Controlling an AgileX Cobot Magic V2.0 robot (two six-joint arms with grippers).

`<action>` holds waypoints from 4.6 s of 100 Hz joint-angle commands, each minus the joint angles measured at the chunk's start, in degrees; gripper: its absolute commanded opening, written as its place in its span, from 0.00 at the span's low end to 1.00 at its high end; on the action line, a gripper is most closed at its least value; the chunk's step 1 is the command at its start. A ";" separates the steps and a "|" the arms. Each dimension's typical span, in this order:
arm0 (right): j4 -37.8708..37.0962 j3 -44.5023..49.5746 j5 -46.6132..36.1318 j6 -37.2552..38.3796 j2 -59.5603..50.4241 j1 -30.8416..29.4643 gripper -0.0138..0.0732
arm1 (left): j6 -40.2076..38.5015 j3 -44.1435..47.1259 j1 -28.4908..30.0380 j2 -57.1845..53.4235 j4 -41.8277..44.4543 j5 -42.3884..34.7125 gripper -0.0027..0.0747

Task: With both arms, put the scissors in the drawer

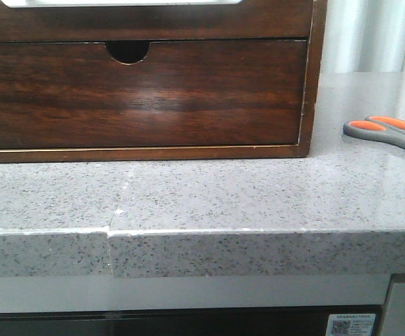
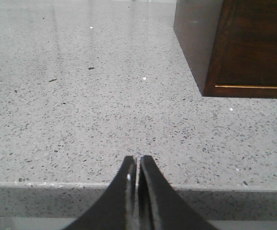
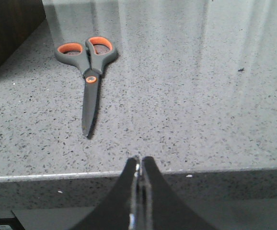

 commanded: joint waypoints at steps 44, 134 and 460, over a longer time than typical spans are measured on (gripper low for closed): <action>-0.17 1.73 -2.21 -0.38 -1.25 0.02 0.11 | -0.20 1.09 -0.41 -1.60 -0.01 -4.05 0.01; 2.61 1.73 -9.15 -0.38 -1.25 0.02 0.11 | -0.20 1.09 -0.41 -1.60 5.08 -15.00 0.01; 6.41 -16.19 -6.80 -0.38 15.24 0.02 0.11 | -0.04 -36.70 -26.98 56.10 66.96 -33.68 0.46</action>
